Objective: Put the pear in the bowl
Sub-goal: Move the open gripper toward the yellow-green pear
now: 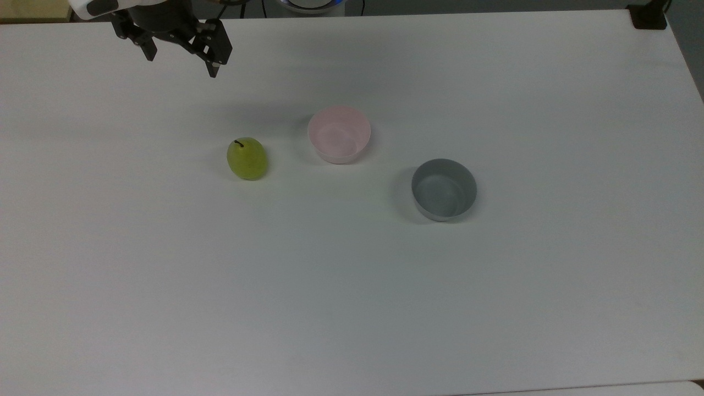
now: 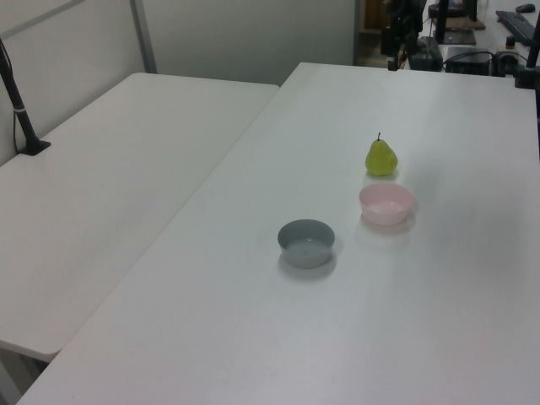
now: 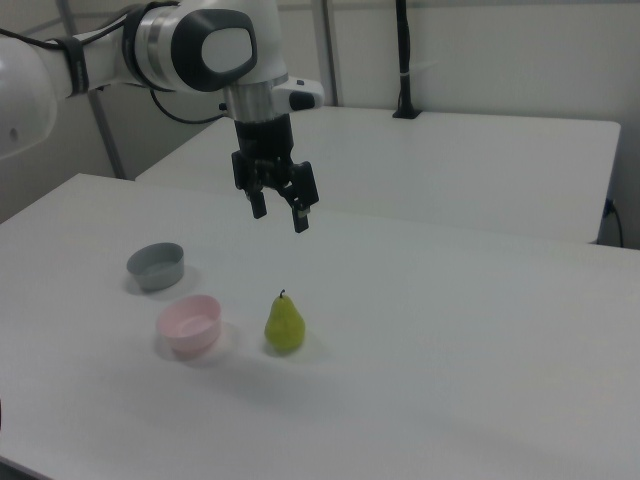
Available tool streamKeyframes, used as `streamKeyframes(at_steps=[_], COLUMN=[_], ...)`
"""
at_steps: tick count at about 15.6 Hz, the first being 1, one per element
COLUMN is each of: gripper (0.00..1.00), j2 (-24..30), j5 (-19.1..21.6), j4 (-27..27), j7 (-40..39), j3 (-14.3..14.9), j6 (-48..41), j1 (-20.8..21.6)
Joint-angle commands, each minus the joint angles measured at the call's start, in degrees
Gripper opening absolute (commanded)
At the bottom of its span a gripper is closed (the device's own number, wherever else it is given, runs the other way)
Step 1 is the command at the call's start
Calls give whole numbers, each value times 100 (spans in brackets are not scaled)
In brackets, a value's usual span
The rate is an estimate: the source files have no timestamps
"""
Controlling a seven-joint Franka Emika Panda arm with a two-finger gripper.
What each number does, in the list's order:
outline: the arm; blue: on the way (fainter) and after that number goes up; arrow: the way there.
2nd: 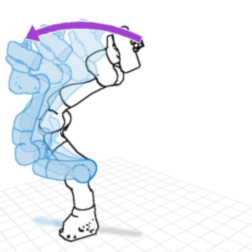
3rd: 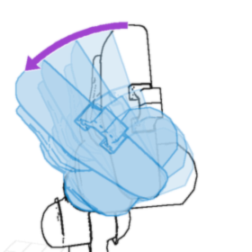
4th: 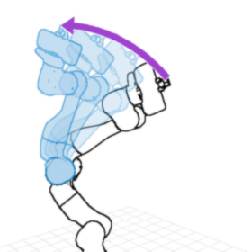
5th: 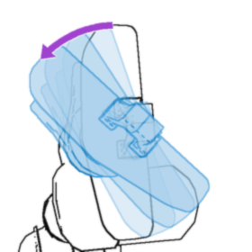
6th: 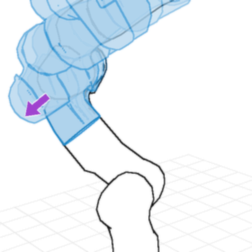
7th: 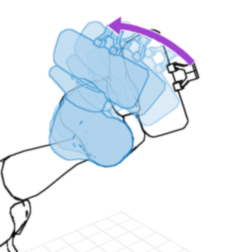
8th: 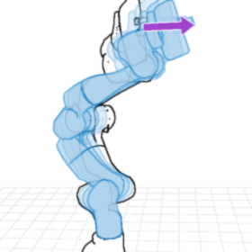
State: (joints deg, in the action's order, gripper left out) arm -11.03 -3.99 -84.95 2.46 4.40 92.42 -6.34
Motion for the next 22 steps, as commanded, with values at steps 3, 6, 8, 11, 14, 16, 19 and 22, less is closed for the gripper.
streamKeyframes(at_steps=[3,6,8,11,14,16,19,22], gripper=[100,100,100,100,100,100,100,100], j2=[189,286,338,365,365,330,251,-64], j5=[73,293,346,346,337,337,294,249], j4=[-136,-136,-162,-250,-259,-338,-557,-707], j7=[-61,-167,-193,-526,-650,-729,-1037,-1063], j3=[17,17,17,17,17,26,88,236], j6=[224,189,180,189,206,241,268,600], j1=[168,204,221,221,221,282,458,564])
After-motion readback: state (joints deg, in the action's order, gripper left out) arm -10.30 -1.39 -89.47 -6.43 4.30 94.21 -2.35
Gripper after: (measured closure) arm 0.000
